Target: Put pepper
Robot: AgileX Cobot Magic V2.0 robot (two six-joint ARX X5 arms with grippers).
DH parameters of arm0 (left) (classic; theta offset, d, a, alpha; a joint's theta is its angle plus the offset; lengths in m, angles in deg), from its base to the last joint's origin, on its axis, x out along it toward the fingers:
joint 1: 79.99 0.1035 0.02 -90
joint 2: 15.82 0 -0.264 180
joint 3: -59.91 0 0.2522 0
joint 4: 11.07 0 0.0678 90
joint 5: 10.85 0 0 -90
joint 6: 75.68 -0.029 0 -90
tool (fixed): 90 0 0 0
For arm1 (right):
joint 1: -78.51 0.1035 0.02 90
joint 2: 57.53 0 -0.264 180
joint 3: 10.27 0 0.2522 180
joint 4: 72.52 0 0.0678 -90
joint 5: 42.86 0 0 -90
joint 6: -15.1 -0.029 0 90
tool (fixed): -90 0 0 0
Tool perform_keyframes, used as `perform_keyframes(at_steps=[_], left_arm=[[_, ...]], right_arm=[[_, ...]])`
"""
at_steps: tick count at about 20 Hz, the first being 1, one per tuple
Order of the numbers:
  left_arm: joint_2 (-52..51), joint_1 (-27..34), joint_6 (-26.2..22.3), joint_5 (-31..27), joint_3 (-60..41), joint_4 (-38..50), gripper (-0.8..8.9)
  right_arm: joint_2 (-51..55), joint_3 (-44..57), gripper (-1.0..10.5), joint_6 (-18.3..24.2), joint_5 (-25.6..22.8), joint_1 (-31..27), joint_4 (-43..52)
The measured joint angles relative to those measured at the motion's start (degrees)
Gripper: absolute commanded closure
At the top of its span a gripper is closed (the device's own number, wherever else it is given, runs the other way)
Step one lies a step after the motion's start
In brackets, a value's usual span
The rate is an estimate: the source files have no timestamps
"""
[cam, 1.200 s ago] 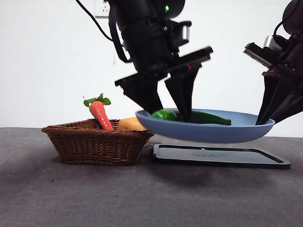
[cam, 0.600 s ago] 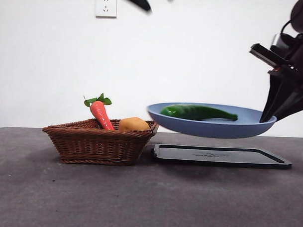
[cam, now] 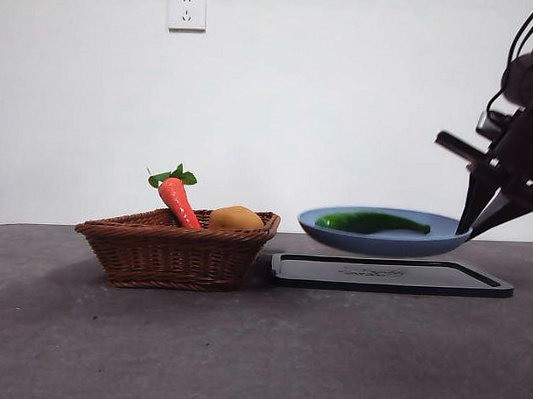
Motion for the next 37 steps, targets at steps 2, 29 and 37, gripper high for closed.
perform_keyframes(at_steps=[2, 29, 37], left_arm=[[0.0, 0.0, 0.0, 0.2, 0.0, -0.02, 5.55], [0.0, 0.0, -1.01, -1.9, 0.0, -5.44, 5.55], [0.0, 0.0, -2.45, -2.38, 0.0, -7.32, 5.58]], right_arm=[[-2.82, -1.73, 9.4, -0.09, -0.02, 0.0, 0.04], [25.66, -2.19, 7.8, 9.9, -1.51, 0.94, -20.09], [49.53, -2.21, 7.8, 15.19, -1.31, 12.37, -39.69]])
